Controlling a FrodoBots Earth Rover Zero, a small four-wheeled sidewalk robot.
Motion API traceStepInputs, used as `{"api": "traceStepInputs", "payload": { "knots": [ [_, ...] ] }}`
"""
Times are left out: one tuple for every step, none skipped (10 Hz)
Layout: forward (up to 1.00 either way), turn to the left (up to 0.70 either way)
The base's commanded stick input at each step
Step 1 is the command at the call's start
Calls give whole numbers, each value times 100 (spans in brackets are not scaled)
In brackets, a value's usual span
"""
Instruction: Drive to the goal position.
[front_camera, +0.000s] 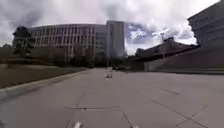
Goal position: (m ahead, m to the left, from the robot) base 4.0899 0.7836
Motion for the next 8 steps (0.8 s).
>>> {"api": "traceStepInputs", "payload": {
  "knots": [
    [100, 0],
    [100, 0],
    [100, 0],
    [100, 0],
    [100, 0],
    [100, 0],
    [100, 0],
    [100, -2]
  ]
}}
